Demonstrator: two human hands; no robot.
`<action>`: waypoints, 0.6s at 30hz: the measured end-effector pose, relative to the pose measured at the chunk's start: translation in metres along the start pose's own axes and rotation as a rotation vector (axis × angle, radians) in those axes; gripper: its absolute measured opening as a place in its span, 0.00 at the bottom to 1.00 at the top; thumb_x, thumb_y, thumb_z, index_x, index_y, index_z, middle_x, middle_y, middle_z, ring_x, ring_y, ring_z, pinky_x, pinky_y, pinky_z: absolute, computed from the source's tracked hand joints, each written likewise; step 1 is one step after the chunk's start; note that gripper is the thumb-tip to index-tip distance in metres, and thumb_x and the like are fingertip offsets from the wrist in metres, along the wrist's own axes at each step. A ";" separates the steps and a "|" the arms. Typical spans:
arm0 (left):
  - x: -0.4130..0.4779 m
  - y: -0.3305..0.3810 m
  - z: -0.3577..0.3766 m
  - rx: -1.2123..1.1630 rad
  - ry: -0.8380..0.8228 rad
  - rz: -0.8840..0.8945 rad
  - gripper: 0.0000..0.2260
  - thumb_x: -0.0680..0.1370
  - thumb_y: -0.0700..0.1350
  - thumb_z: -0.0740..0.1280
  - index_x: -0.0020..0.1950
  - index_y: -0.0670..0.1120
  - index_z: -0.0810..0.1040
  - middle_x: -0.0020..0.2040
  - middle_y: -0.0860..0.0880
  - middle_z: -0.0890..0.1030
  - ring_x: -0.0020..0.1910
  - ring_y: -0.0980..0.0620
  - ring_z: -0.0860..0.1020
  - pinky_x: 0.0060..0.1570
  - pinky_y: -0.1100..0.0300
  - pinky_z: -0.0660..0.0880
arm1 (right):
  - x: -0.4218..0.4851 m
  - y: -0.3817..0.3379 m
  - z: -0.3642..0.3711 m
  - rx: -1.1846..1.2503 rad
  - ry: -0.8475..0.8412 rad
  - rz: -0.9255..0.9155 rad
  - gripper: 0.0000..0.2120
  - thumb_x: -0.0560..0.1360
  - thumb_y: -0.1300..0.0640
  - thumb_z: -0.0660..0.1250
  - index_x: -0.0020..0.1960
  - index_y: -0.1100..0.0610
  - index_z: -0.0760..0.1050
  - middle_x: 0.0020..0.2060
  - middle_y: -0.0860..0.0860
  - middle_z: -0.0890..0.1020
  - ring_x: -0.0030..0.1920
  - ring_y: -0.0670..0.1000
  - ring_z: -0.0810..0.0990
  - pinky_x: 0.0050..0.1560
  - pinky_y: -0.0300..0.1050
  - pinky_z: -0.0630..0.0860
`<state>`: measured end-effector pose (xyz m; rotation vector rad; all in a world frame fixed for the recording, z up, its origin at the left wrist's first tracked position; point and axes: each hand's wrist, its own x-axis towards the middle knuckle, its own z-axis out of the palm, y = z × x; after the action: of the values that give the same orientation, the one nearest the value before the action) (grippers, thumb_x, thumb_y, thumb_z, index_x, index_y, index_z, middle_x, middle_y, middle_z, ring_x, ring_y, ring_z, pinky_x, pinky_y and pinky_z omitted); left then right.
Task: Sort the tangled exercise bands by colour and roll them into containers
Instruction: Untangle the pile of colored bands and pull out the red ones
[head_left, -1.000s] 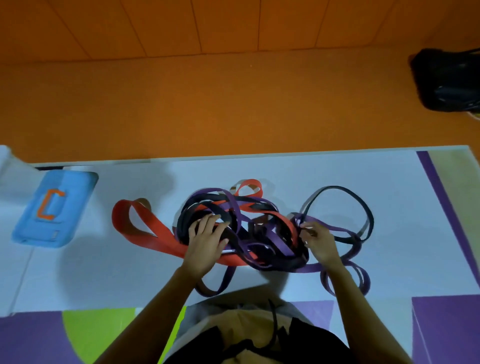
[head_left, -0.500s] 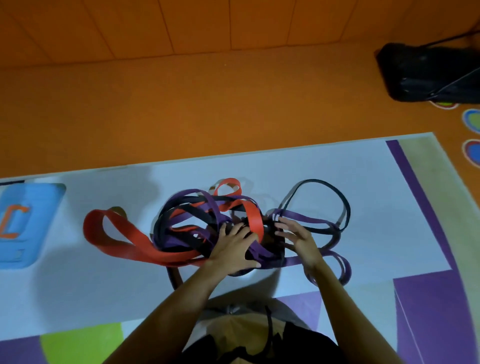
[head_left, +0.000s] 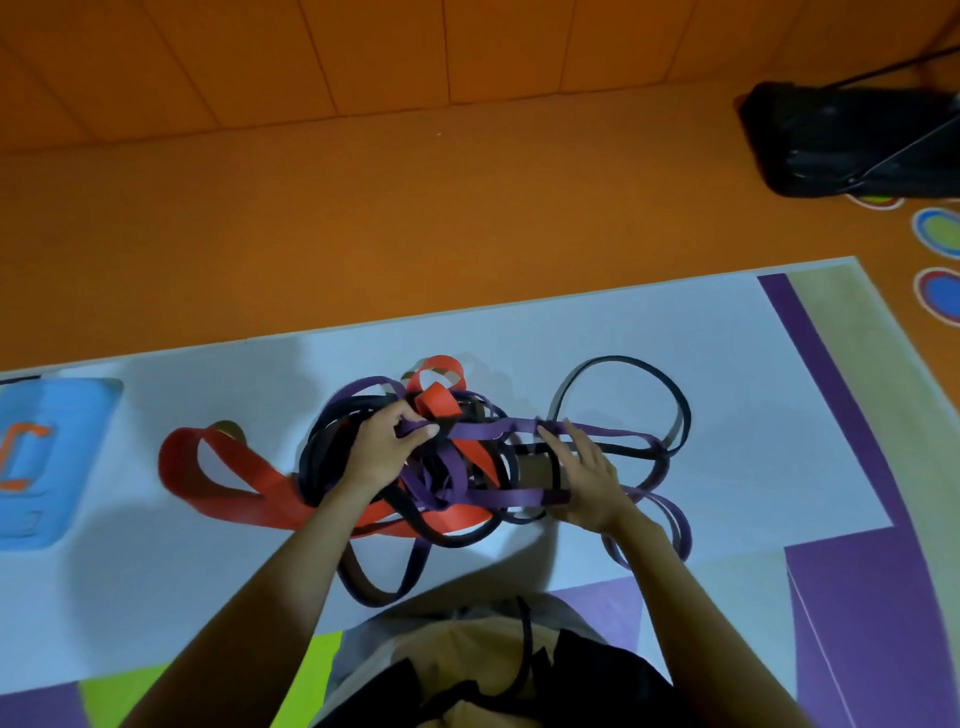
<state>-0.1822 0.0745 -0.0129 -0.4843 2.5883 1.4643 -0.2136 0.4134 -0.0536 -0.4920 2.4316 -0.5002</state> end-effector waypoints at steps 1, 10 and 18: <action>0.001 -0.003 -0.004 0.063 -0.033 -0.007 0.15 0.74 0.61 0.74 0.42 0.51 0.77 0.40 0.54 0.83 0.42 0.52 0.82 0.49 0.43 0.79 | 0.003 -0.007 -0.001 -0.030 -0.031 -0.013 0.61 0.68 0.43 0.79 0.83 0.37 0.36 0.84 0.52 0.40 0.84 0.59 0.40 0.79 0.70 0.51; -0.007 0.025 -0.005 0.538 -0.185 0.076 0.16 0.78 0.66 0.68 0.46 0.54 0.73 0.46 0.59 0.79 0.53 0.51 0.75 0.58 0.46 0.71 | 0.036 -0.011 0.005 -0.315 -0.141 -0.027 0.66 0.71 0.43 0.79 0.82 0.48 0.27 0.83 0.50 0.35 0.83 0.57 0.34 0.77 0.77 0.43; -0.014 0.037 0.008 0.646 -0.192 0.036 0.19 0.76 0.68 0.67 0.48 0.53 0.73 0.48 0.58 0.78 0.56 0.49 0.74 0.62 0.44 0.68 | 0.020 0.008 0.011 -0.471 -0.115 -0.089 0.59 0.68 0.41 0.80 0.85 0.51 0.46 0.80 0.56 0.58 0.78 0.63 0.63 0.73 0.71 0.63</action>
<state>-0.1823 0.1017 0.0166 -0.1978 2.7063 0.5698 -0.2233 0.4086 -0.0749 -0.8021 2.4177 0.0753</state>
